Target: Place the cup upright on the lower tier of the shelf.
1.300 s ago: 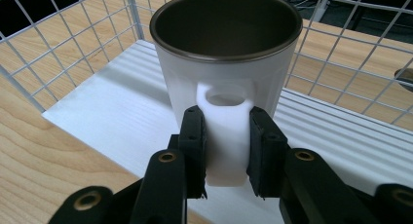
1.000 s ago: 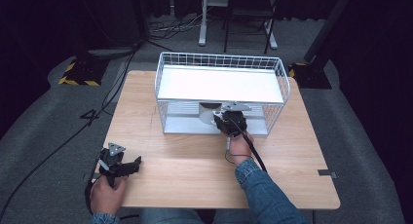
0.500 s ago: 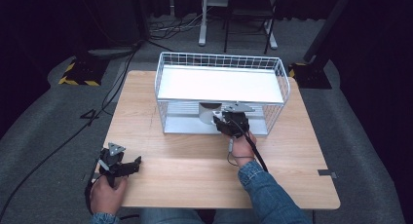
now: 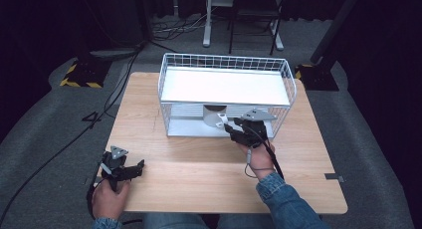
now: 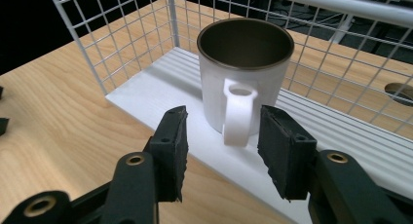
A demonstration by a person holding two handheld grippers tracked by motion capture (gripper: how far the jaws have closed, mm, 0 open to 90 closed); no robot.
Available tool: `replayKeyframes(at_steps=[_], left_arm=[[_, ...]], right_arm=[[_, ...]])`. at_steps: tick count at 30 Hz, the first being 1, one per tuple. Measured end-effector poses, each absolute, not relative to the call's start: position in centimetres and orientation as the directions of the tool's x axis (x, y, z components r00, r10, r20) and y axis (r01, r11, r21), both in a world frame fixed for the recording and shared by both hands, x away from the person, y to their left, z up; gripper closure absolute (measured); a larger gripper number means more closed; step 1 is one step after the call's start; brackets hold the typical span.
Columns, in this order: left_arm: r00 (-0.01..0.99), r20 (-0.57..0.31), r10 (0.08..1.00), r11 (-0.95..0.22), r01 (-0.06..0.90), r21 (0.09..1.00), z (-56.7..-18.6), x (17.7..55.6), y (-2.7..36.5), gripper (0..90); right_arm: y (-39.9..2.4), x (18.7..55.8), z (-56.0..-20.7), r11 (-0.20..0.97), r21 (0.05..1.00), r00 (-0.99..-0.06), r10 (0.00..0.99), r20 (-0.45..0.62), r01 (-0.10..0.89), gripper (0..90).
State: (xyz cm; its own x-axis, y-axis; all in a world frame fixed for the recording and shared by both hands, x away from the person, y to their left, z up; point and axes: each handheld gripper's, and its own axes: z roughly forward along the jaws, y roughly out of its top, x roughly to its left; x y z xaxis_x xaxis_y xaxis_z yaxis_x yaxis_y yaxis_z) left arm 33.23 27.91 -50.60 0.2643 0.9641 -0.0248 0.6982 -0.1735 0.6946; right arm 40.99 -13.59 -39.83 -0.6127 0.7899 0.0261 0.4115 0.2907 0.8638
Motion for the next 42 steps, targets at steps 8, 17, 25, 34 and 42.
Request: replayKeyframes(at_steps=[8, 17, 25, 34, 42], left_arm=[[0.264, -0.025, 0.964, -0.174, 0.698, 0.694, -50.6, 33.2, 27.9, 14.7], [0.26, -0.02, 0.965, -0.174, 0.701, 0.692, -50.6, 33.4, 27.9, 14.7], [0.252, -0.031, 0.967, -0.161, 0.702, 0.694, -50.6, 33.5, 27.8, 14.7], [0.253, -0.031, 0.967, -0.161, 0.702, 0.694, -50.6, 33.5, 27.8, 14.7], [0.254, -0.03, 0.967, -0.163, 0.702, 0.694, -50.6, 33.5, 27.8, 14.7]], right_arm=[[-16.5, 39.0, -38.8, 0.282, 0.866, -0.62, 0.784, 0.041, 0.413, 51.6], [-19.7, 37.0, -38.7, 0.284, 0.87, -0.631, 0.775, 0.038, 0.402, 39.6], [-23.5, 35.5, -39.7, 0.302, 0.838, -0.611, 0.79, 0.046, 0.454, 29.1], [-27.6, 34.8, -41.7, 0.264, 0.824, -0.549, 0.833, 0.066, 0.5, 14.5], [-30.2, 34.4, -43.8, 0.251, 0.798, -0.522, 0.848, 0.091, 0.548, 13.8]])
